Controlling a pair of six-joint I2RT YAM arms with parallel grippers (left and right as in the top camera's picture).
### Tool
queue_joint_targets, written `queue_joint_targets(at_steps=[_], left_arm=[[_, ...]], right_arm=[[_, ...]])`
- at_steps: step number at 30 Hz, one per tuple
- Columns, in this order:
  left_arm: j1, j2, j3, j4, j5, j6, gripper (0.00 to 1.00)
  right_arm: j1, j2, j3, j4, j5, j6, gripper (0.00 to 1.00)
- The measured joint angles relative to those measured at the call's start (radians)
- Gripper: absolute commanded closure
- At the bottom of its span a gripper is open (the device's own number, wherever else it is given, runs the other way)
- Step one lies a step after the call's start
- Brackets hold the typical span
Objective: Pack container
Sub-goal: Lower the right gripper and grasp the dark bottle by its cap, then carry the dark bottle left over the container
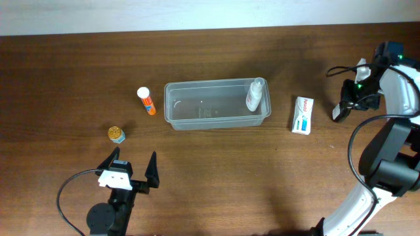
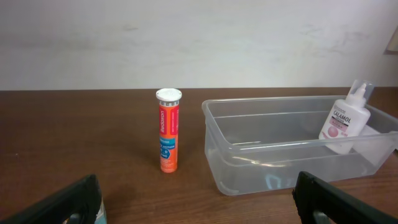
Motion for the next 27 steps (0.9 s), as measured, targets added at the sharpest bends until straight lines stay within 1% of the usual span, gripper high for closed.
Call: queue_joint_targets(at_steps=[5, 9, 20, 23, 27], left_arm=[[0.0, 0.0, 0.0, 0.0, 0.0, 0.0, 0.01], [0.0, 0.0, 0.0, 0.0, 0.0, 0.0, 0.0], [0.0, 0.0, 0.0, 0.0, 0.0, 0.0, 0.01], [0.0, 0.0, 0.0, 0.0, 0.0, 0.0, 0.01], [0.0, 0.0, 0.0, 0.0, 0.0, 0.0, 0.0]], right_arm=[[0.0, 0.004, 0.109, -0.105, -0.034, 0.001, 0.8], [0.0, 0.005, 0.224, -0.22, -0.081, 0.002, 0.81], [0.011, 0.006, 0.597, -0.518, -0.358, 0.005, 0.81], [0.045, 0.005, 0.679, -0.565, -0.4, 0.005, 0.8], [0.156, -0.003, 0.739, -0.571, -0.425, 0.026, 0.8]])
